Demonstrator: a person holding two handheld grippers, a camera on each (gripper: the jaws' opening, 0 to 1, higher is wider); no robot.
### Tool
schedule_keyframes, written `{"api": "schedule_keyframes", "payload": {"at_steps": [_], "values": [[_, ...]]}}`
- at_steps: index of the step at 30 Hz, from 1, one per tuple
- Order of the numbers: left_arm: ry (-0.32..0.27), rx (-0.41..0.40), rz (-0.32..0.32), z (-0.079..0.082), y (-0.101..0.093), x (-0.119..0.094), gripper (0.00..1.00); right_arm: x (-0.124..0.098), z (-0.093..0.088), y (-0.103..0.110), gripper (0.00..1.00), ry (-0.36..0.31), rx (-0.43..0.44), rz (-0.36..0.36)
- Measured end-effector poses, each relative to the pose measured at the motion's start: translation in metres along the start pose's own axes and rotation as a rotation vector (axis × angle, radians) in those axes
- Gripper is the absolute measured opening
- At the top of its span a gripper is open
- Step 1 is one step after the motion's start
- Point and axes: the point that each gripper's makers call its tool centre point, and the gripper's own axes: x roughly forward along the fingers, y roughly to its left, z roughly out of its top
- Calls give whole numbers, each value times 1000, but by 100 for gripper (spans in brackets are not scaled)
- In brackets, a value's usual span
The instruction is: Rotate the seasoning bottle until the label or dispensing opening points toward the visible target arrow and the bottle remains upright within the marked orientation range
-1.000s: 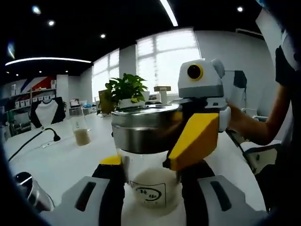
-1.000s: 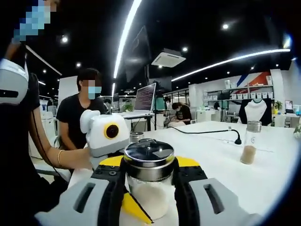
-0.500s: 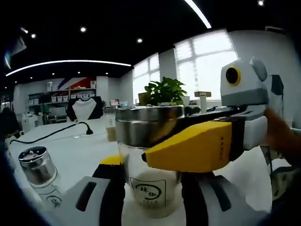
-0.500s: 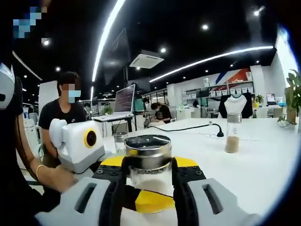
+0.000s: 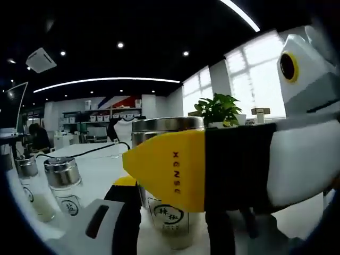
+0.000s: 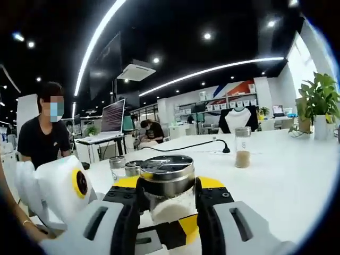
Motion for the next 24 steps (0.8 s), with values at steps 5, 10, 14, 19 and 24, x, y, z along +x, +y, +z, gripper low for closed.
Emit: {"api": "schedule_keyframes", "payload": {"at_steps": [5,10,14,19,24], "values": [[6,-3,-3,0,2,1,48,2,-1,0,37,-4,-21,21],[17,27,-20,-2,1,3,48,3,0,-6,36,-17,-27,86],[33,9,-57,-3,0,3,47,3,-1,-2,37,-25,-24,131],[64,-40,-96,-8,0,2,46,3,-2,3,37,-24,-24,229],[66,-42,-109,-9,1,1,46,3,-3,8,37,-12,-37,294]]}}
